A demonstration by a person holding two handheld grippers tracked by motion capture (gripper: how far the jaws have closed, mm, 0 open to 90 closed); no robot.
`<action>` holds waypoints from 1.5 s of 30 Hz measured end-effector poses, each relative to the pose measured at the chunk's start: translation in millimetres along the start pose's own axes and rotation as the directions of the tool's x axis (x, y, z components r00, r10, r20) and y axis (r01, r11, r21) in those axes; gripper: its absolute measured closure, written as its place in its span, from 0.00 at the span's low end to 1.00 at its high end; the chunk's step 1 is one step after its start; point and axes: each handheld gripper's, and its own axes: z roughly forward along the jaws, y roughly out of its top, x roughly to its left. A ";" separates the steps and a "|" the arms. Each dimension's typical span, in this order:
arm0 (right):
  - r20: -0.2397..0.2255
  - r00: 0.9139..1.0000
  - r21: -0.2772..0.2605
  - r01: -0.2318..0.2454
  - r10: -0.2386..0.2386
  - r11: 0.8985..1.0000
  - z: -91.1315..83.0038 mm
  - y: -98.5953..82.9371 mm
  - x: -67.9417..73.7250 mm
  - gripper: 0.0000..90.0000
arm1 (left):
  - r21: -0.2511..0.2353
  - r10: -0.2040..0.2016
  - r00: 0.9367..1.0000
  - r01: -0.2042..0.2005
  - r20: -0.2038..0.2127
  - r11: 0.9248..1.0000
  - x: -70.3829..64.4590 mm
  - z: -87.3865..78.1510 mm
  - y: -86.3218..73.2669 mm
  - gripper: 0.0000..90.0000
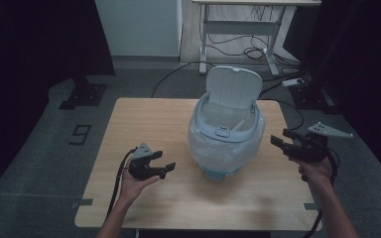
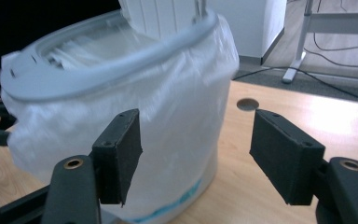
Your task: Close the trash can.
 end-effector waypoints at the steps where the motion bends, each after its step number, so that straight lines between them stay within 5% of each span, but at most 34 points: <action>1: -0.001 1.000 0.000 0.003 -0.003 1.000 1.1 3.8 1.1 0.35 | 0.000 -0.004 1.000 0.004 0.002 1.000 0.2 0.1 -0.3 0.29; 23: -0.012 0.999 -0.003 0.046 -0.047 0.999 37.6 53.1 9.0 0.34 | 0.029 0.010 1.000 -0.010 0.018 1.000 -1.5 4.3 -4.2 0.28; 45: -0.016 1.000 -0.023 0.004 -0.004 1.000 67.6 98.0 -2.7 0.29 | 0.037 -0.003 1.000 0.002 0.024 0.999 1.5 6.5 -8.0 0.29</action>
